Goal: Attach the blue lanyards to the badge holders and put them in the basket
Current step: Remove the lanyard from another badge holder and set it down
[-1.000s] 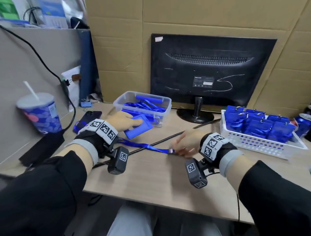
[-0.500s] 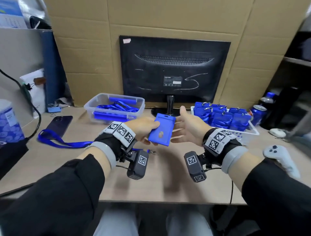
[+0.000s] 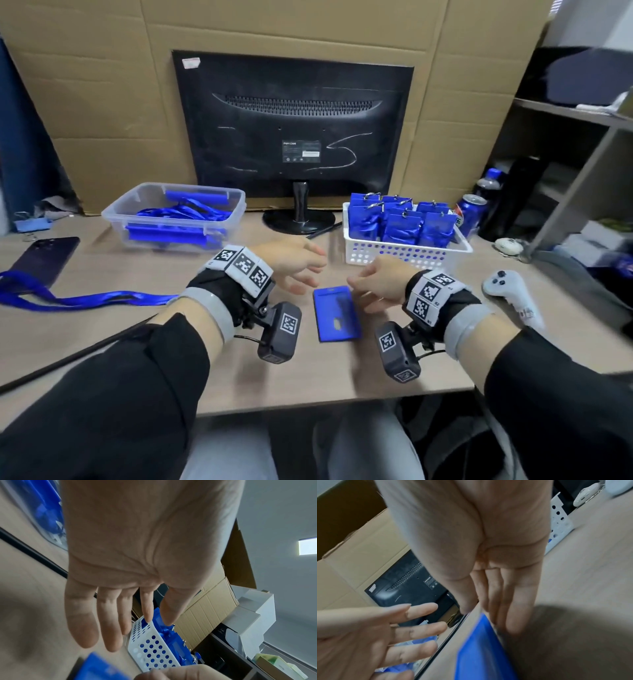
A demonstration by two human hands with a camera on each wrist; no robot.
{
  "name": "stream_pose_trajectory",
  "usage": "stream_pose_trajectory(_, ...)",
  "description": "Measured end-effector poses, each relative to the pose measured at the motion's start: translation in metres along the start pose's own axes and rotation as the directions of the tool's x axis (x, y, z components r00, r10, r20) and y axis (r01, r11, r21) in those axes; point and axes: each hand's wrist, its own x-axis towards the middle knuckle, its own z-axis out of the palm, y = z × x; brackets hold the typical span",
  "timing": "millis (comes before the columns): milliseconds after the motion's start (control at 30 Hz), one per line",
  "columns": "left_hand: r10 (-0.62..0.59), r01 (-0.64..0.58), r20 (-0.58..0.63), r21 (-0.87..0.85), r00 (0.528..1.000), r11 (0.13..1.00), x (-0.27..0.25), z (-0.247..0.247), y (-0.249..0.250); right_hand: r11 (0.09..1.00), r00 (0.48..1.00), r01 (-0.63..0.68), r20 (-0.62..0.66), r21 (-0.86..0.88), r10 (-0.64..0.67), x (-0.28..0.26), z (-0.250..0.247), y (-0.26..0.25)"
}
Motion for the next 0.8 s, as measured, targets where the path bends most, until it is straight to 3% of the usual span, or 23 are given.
stream_pose_trajectory(100,0.086,-0.089,-0.078,-0.044,0.993,0.995,0.007,-0.002,0.005,0.997,0.975,0.07,-0.21,-0.027,-0.074,0.008,-0.015,-0.005)
stream_pose_trajectory(200,0.166,-0.175,-0.131,-0.06,0.977,0.983,0.016,-0.002,0.015,0.975,0.861,0.22,-0.471,0.006,-0.192,0.018,-0.039,-0.016)
stream_pose_trajectory(267,0.196,-0.205,-0.131,-0.058,0.972,0.977,0.024,0.001,0.022,0.966,0.808,0.258,-0.542,-0.031,-0.233,0.027,-0.052,-0.021)
stream_pose_trajectory(367,0.208,-0.218,-0.128,-0.071,0.97,0.973,0.04,0.006,0.031,0.957,0.773,0.214,-0.565,-0.197,-0.29,0.043,-0.069,-0.022)
stream_pose_trajectory(500,0.21,-0.22,-0.116,-0.079,0.971,0.972,0.057,0.006,0.038,0.938,0.786,0.113,-0.548,-0.329,-0.287,0.065,-0.076,-0.023)
stream_pose_trajectory(800,0.191,-0.194,-0.066,-0.044,0.979,0.98,0.059,-0.01,0.045,0.895,0.87,0.057,-0.417,-0.442,-0.262,0.091,-0.065,-0.037)
